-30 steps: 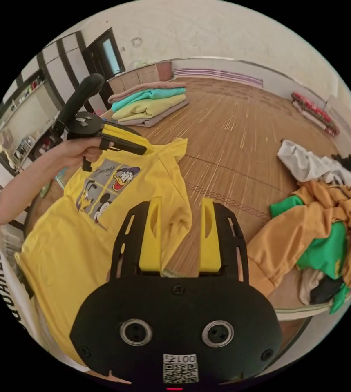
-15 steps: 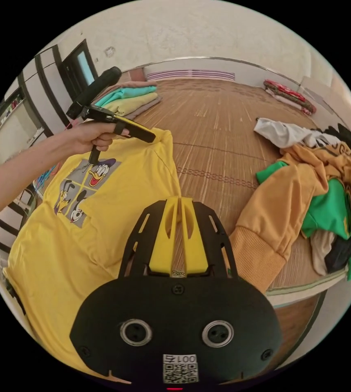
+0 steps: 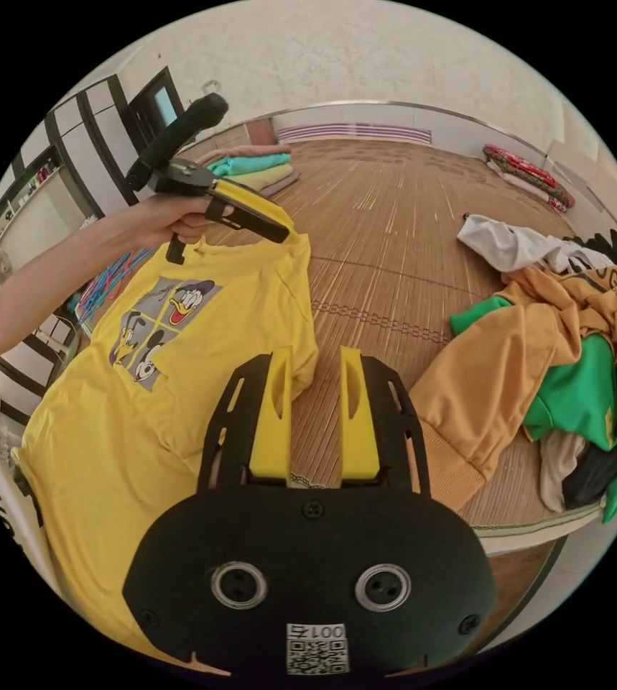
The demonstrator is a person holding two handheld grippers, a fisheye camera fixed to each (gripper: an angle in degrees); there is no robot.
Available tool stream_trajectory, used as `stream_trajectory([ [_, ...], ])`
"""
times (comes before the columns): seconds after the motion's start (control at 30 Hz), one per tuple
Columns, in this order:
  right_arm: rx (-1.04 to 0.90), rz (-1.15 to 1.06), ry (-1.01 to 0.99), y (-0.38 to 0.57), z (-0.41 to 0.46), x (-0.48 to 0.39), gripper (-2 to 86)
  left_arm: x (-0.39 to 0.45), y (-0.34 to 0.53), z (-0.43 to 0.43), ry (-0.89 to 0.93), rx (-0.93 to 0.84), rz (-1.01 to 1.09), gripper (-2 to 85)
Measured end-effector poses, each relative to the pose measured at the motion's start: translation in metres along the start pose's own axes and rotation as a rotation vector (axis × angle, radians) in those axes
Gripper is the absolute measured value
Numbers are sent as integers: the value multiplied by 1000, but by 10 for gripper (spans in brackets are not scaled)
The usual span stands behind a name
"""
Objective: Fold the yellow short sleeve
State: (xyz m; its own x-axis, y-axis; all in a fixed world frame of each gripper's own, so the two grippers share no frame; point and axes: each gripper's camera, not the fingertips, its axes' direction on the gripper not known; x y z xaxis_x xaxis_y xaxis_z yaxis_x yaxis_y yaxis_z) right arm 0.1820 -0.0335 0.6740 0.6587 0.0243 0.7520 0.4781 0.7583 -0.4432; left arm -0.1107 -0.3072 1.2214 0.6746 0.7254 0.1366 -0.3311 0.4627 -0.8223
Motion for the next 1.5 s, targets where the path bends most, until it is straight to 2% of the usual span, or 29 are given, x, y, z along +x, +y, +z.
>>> stream_trajectory([
  [0.07,-23,2,3,-5,10,-5,72,-4,-1,20,-11,-70,-39,63],
  [0.17,-16,4,-26,-7,15,-12,34,-13,5,21,65,-17,-89,5],
  [0.27,23,-18,75,-5,14,-25,18,-15,13,19,49,25,-51,-6],
  [0.5,74,94,81,1,22,-27,6,-35,25,29,166,95,-110,-8],
  [0.63,51,153,58,-4,27,-30,7,-23,25,51,114,26,-92,3],
  [0.8,71,147,195,-3,13,-39,8,-23,43,30,49,100,-106,34],
  [0.9,90,99,158,-2,0,-52,8,-28,65,4,-41,122,-90,36],
  [1.07,24,-156,206,-11,12,-131,12,-20,158,-35,-220,108,-93,39],
  [1.23,-38,-209,118,-17,31,-183,16,-23,284,-34,-361,-6,-264,40],
  [1.33,-77,-228,141,-22,39,-204,20,-29,355,-21,-274,-70,-398,44],
  [1.5,-16,-334,73,-64,33,-260,45,-15,419,6,-60,15,-484,49],
])
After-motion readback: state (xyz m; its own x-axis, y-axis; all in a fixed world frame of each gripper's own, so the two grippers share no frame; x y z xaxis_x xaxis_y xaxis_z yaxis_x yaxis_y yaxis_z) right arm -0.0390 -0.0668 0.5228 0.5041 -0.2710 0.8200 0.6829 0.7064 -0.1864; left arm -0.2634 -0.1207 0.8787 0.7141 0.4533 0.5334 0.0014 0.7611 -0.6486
